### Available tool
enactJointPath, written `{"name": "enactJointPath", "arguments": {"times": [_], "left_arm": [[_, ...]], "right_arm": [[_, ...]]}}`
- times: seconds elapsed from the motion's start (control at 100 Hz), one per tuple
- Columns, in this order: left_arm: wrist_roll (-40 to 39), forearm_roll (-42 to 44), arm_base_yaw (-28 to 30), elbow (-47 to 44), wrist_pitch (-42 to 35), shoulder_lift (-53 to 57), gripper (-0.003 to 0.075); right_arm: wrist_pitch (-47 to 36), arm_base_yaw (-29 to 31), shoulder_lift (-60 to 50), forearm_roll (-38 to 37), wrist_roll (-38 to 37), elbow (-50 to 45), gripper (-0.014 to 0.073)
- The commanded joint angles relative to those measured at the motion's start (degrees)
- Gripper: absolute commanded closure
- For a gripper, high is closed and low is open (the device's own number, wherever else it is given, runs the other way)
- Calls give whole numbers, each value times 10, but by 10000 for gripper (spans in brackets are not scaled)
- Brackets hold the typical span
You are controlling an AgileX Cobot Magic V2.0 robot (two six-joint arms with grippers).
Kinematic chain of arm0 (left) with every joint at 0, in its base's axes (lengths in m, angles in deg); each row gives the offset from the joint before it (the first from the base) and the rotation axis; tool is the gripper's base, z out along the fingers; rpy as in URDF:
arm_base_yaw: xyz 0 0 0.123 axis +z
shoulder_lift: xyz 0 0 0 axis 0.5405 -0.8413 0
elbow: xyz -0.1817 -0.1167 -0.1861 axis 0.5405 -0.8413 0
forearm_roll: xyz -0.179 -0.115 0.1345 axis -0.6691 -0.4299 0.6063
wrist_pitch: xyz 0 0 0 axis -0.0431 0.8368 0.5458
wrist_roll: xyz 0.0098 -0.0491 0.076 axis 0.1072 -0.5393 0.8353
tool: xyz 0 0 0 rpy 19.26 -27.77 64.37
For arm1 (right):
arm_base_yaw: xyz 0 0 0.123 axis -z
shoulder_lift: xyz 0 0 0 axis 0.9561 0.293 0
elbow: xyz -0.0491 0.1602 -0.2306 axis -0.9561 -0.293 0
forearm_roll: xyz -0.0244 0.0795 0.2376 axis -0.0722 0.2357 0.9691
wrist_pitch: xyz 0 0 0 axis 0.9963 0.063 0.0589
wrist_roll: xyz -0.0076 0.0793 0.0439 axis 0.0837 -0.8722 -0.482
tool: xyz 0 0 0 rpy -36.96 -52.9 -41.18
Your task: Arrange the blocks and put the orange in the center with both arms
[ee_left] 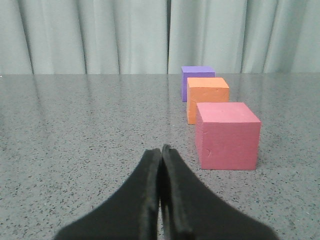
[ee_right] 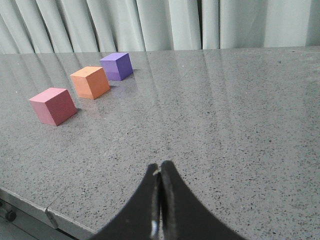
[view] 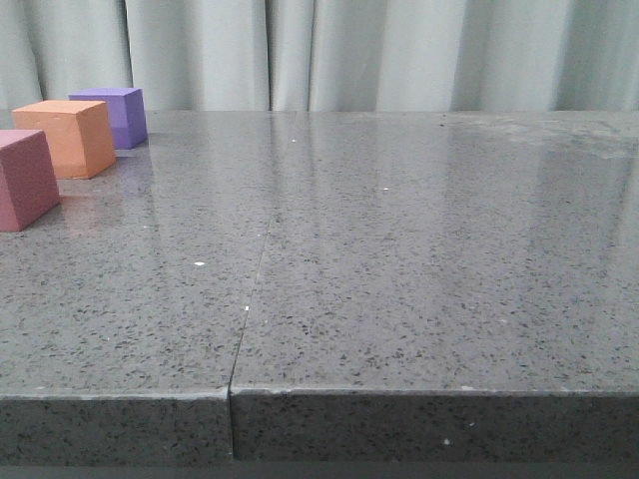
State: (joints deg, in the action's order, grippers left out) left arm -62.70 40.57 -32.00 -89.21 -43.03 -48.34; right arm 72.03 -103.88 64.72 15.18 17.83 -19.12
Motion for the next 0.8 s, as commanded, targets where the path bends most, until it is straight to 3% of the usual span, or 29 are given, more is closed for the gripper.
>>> {"name": "enactJointPath", "arguments": {"times": [0.0,0.79], "left_arm": [[-4,0,-4,-27,-46,19,741],[-4,0,-4,-27,-46,19,741]], "right_arm": [[-46,3,5,2,1,15,630],[-63,4,5,-30,1,15,630]]}}
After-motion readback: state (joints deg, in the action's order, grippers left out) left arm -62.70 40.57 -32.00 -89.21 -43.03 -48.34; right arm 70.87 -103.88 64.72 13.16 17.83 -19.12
